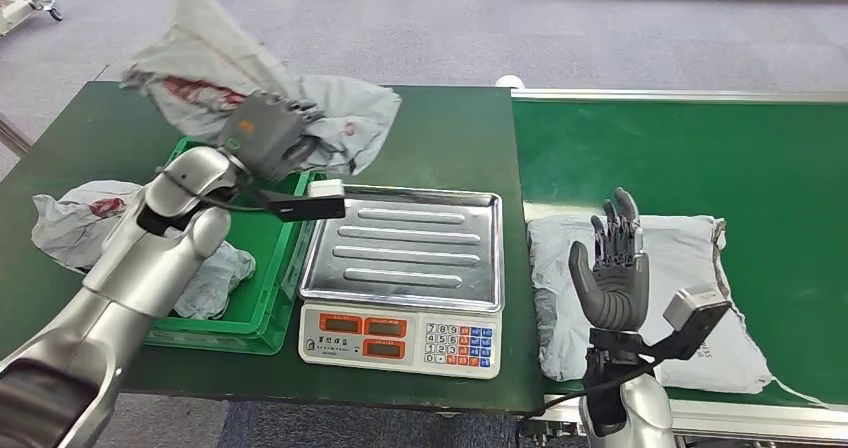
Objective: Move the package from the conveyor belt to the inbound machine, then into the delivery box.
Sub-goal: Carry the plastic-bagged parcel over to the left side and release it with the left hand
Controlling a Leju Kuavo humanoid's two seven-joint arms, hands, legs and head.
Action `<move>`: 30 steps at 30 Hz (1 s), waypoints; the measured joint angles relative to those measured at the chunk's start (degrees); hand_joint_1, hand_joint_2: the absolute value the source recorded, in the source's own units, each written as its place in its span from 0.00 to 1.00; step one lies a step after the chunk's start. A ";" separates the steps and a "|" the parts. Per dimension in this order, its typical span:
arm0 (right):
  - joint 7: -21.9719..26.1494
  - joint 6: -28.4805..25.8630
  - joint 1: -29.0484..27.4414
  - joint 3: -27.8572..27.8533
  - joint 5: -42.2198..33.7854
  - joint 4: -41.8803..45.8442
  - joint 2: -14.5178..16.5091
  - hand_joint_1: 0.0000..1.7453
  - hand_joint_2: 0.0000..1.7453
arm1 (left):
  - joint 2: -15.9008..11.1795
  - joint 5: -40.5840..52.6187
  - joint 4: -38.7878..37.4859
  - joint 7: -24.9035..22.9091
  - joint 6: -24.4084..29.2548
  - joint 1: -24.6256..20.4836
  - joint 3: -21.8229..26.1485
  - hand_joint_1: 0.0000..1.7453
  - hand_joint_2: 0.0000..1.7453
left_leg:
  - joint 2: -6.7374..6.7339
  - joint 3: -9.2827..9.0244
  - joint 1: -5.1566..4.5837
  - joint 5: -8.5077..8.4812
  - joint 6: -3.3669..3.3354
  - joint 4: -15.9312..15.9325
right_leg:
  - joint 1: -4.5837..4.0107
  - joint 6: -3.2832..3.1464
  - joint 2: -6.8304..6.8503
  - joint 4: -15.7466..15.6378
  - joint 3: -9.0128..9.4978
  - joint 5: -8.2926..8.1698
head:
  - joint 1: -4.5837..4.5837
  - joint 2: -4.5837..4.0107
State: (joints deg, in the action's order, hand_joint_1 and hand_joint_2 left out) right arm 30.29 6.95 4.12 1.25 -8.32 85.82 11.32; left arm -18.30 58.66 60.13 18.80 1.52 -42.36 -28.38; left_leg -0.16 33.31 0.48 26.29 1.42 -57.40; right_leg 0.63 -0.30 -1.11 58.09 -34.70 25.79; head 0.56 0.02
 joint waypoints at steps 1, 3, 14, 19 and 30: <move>0.06 0.25 -0.88 -0.55 0.05 0.68 0.01 0.00 1.00 | -0.96 1.09 0.94 0.25 1.03 2.66 2.63 1.00 1.00 | 0.00 0.01 0.03 0.01 0.02 0.00 | -0.03 -0.05 0.01 0.00 -0.01 0.03 | 0.01 0.00; 0.17 0.63 -2.14 -1.31 0.13 1.70 0.02 0.00 1.00 | -1.79 2.98 2.70 0.08 2.19 7.15 7.53 1.00 1.00 | 0.10 0.04 0.06 0.00 0.03 0.01 | -0.10 -0.10 0.10 0.00 -0.01 0.09 | -0.01 0.00; 0.28 1.60 -4.89 -3.92 0.48 4.57 0.37 0.00 1.00 | -3.75 12.04 12.37 -7.03 0.43 25.27 28.36 1.00 1.00 | -0.07 0.00 0.10 0.12 0.17 0.06 | -0.11 -0.15 -0.06 0.00 -0.03 0.14 | -0.01 0.00; 0.28 1.77 -4.89 -4.47 0.51 4.62 0.61 0.00 1.00 | -4.49 11.23 15.26 -5.37 -0.84 31.41 35.24 1.00 1.00 | 0.04 0.01 0.18 0.13 0.19 0.06 | -0.16 -0.24 0.06 0.00 0.01 0.22 | -0.01 0.00; 0.29 2.04 -4.76 -4.53 0.55 4.61 0.96 0.00 1.00 | -4.49 10.84 17.40 -4.59 -0.66 34.33 38.67 0.00 1.00 | 0.15 0.00 0.19 0.12 0.21 0.06 | -0.15 -0.26 0.17 0.00 0.06 0.22 | -0.01 0.00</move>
State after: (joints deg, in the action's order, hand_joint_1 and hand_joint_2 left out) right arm 30.58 8.99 -0.63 -3.28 -7.77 90.43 12.28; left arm -22.79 69.49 77.53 14.21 0.86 -8.03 10.29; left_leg -0.01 33.31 0.67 26.40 1.62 -57.34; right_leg 0.48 -0.56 -0.93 58.09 -34.64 26.01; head 0.55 0.02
